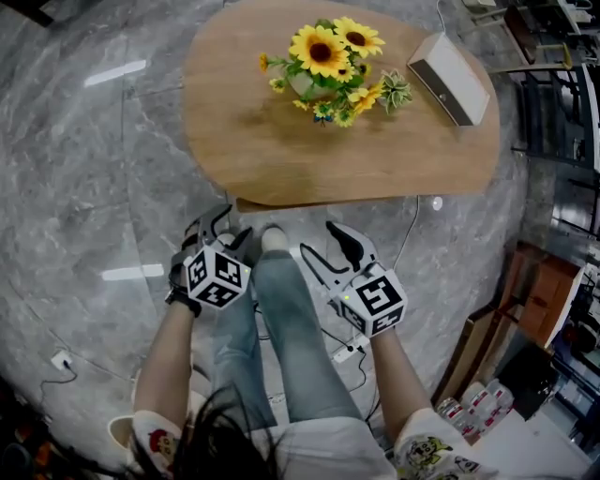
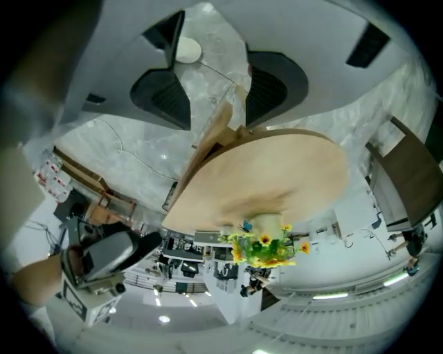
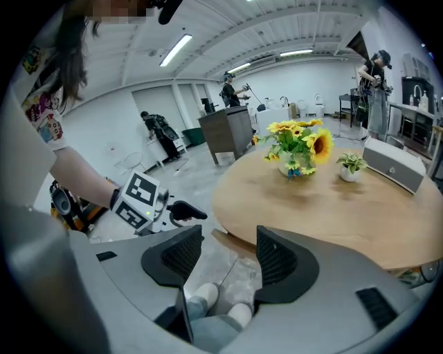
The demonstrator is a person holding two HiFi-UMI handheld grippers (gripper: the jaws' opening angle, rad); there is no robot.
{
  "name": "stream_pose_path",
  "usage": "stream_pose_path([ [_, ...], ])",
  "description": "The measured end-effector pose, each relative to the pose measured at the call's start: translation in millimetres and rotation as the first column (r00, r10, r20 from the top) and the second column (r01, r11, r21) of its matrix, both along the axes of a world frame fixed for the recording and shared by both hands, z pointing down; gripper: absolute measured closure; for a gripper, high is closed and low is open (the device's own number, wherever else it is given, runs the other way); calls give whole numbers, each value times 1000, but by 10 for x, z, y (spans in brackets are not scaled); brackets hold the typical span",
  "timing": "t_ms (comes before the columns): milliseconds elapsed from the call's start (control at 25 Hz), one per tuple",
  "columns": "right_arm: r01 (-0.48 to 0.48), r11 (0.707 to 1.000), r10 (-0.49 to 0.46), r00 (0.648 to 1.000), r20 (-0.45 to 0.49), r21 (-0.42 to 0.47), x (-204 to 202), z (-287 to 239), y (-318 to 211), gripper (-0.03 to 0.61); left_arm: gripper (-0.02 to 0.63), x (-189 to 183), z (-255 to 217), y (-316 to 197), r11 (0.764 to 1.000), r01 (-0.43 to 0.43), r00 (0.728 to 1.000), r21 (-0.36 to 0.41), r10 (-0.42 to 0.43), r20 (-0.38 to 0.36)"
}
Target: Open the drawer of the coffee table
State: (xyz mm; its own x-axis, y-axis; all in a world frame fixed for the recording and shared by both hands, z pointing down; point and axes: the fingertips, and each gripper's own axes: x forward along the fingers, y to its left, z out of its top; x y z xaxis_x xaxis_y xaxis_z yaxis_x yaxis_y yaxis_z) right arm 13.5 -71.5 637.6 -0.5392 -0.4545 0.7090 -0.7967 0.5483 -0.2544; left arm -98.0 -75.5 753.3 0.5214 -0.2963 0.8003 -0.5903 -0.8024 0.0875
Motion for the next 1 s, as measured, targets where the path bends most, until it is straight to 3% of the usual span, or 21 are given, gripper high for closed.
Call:
stream_pose_path([
  [280,10,1000,-10,1000,-13,-20,16,159,94,359,397,151,351,-76,991,-135,988,10,134,71],
  [480,17,999,-17,1000,-20,-37,-1,216,162,359,466,211,531,-86,974,-226,966,8,223,130],
  [720,12,999,-13,1000,-26,-45,2,233,190,359,514,204,579,-113,965,-262,953,21,255,166],
  [1000,16,998,-18,999,-42,-60,5,306,182,359,534,193,575,-85,925,-380,913,21,371,171],
])
